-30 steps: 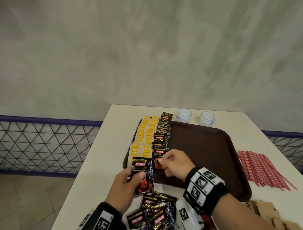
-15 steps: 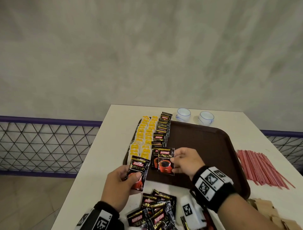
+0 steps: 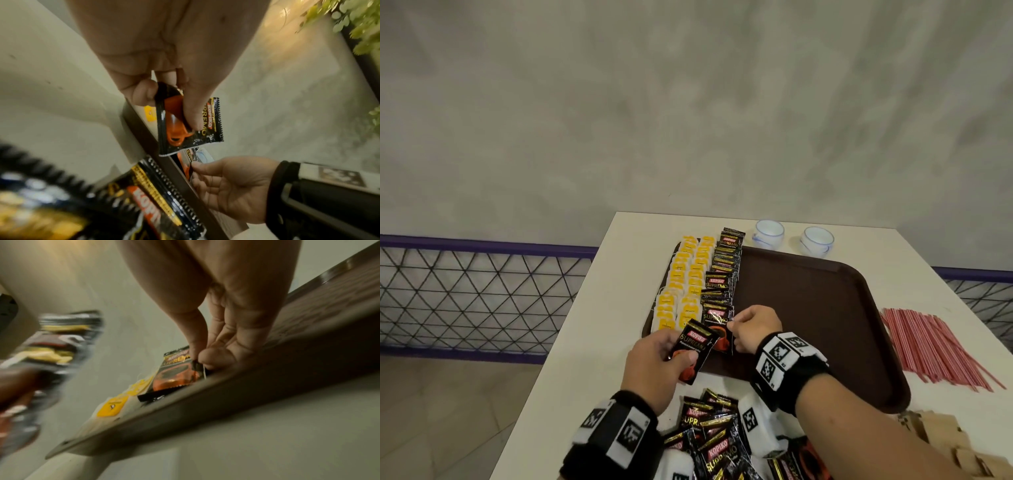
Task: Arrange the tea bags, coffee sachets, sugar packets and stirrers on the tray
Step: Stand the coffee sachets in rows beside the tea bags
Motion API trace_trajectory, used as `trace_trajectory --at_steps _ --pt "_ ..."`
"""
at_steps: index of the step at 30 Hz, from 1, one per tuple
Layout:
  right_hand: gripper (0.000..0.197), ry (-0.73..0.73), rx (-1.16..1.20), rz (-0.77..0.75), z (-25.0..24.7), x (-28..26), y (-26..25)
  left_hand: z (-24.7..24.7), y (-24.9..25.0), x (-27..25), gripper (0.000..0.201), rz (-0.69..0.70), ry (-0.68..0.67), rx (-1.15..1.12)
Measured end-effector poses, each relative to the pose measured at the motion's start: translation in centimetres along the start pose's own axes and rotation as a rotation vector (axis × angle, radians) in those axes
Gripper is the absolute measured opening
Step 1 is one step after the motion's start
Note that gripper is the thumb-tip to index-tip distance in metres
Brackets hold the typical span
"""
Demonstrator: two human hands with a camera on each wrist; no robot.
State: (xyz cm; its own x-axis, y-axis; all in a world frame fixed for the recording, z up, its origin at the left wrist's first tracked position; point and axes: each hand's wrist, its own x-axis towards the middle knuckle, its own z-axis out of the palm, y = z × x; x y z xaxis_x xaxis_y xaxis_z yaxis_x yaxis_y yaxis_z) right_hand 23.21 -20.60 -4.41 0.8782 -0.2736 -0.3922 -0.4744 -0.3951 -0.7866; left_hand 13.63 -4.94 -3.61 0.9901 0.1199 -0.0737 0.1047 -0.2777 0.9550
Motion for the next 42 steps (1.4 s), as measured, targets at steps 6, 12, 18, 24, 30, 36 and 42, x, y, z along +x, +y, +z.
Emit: trace_trajectory --at_steps 6,12,18,24,30,36,42 --pt "0.009 -0.075 0.025 -0.088 -1.3 -0.9 0.3 2.3 0.2 2.8 0.014 -0.018 -0.092 0.214" --pt "0.018 -0.377 0.379 -0.105 -3.7 -3.5 0.1 3.0 0.7 3.4 0.015 -0.069 -0.065 0.238" --pt "0.023 -0.337 0.046 -0.264 -3.3 -3.5 1.4 3.9 0.8 2.8 0.016 0.002 -0.097 0.311" --pt "0.022 -0.309 0.159 -0.140 -2.7 -2.9 1.9 4.2 1.1 2.8 0.024 0.025 -0.184 0.426" --pt "0.018 -0.228 0.119 -0.169 -3.1 -2.6 2.6 3.7 1.0 2.9 0.023 0.014 -0.227 0.414" --pt "0.020 -0.241 0.159 -0.128 -3.4 -2.8 3.2 3.4 1.4 3.1 0.033 0.046 -0.212 0.466" --pt "0.022 -0.160 0.057 -0.139 -2.1 -2.4 2.7 3.3 1.1 3.4 0.062 -0.011 -0.153 0.392"
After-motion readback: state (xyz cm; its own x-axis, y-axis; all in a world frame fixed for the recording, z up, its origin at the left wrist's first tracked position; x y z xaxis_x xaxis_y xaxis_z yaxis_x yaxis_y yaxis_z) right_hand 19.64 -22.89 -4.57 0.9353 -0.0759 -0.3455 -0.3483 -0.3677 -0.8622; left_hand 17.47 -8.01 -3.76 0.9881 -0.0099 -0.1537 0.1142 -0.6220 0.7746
